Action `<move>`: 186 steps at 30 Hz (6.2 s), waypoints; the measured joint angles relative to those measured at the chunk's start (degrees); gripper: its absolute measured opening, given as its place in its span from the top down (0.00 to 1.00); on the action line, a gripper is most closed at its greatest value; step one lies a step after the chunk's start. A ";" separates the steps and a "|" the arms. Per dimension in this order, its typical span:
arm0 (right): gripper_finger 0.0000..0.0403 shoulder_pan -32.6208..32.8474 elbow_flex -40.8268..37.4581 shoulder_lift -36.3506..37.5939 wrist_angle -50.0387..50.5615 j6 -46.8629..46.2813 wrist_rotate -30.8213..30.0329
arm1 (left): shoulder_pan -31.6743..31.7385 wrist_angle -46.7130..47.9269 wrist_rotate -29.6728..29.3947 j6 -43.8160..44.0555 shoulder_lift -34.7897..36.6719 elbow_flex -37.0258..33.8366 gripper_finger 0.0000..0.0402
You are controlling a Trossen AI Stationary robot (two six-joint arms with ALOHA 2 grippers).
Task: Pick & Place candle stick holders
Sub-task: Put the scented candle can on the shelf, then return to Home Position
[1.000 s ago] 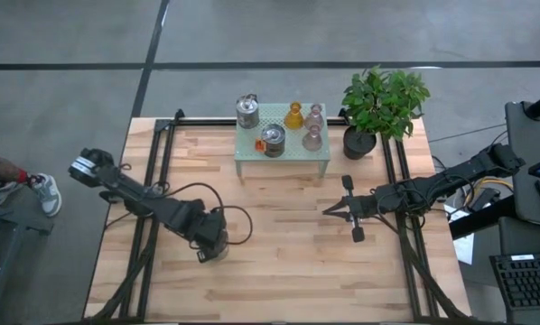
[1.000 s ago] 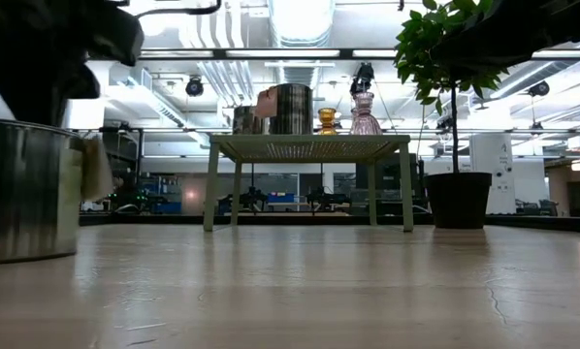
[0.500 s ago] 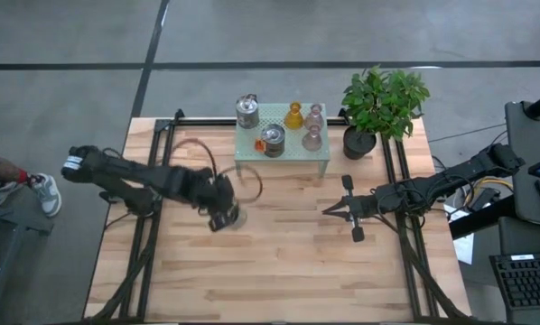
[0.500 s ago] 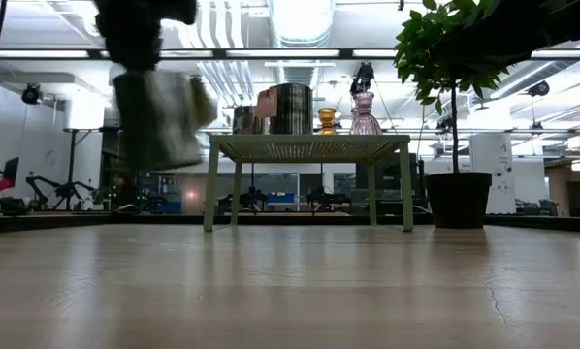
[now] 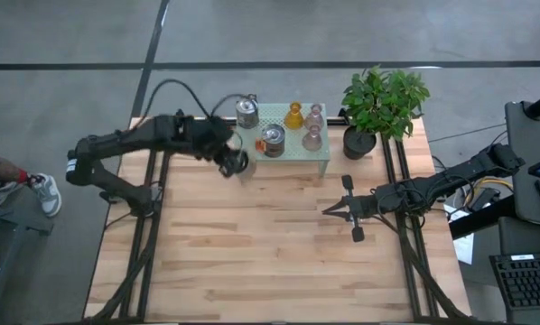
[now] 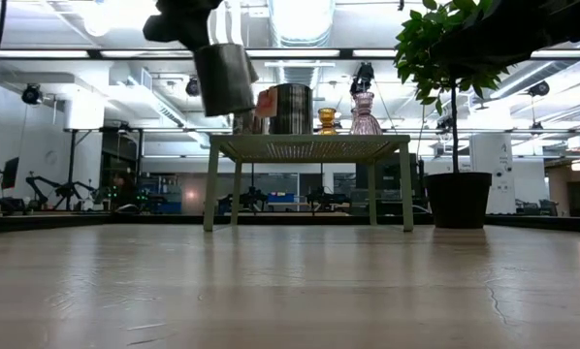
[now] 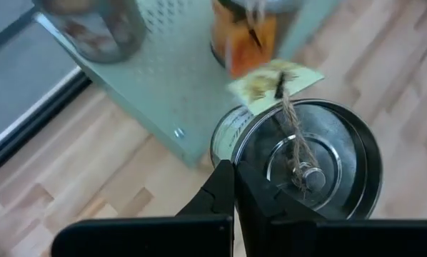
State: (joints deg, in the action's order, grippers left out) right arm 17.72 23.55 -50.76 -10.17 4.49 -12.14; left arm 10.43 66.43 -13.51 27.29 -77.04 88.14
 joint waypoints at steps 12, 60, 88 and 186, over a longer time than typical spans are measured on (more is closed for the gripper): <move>0.98 0.00 0.00 0.00 0.02 0.00 0.09 | 12.24 1.18 3.64 -2.31 -7.41 6.49 1.00; 0.98 0.00 -0.44 -0.02 0.42 -0.33 0.03 | 17.17 -2.36 0.92 -8.12 -10.21 9.33 0.86; 0.98 -0.26 -3.75 10.62 -2.42 -12.14 -1.70 | -20.67 -80.67 4.29 -19.51 25.22 -58.08 0.99; 0.98 -0.85 -23.02 41.94 -2.12 -7.26 -5.90 | -20.30 -76.67 4.19 -20.86 68.68 -87.71 0.97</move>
State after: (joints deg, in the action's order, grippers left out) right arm 16.86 0.54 -8.82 -12.29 -2.76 -18.04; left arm -9.87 -10.24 -9.32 6.43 -8.36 0.43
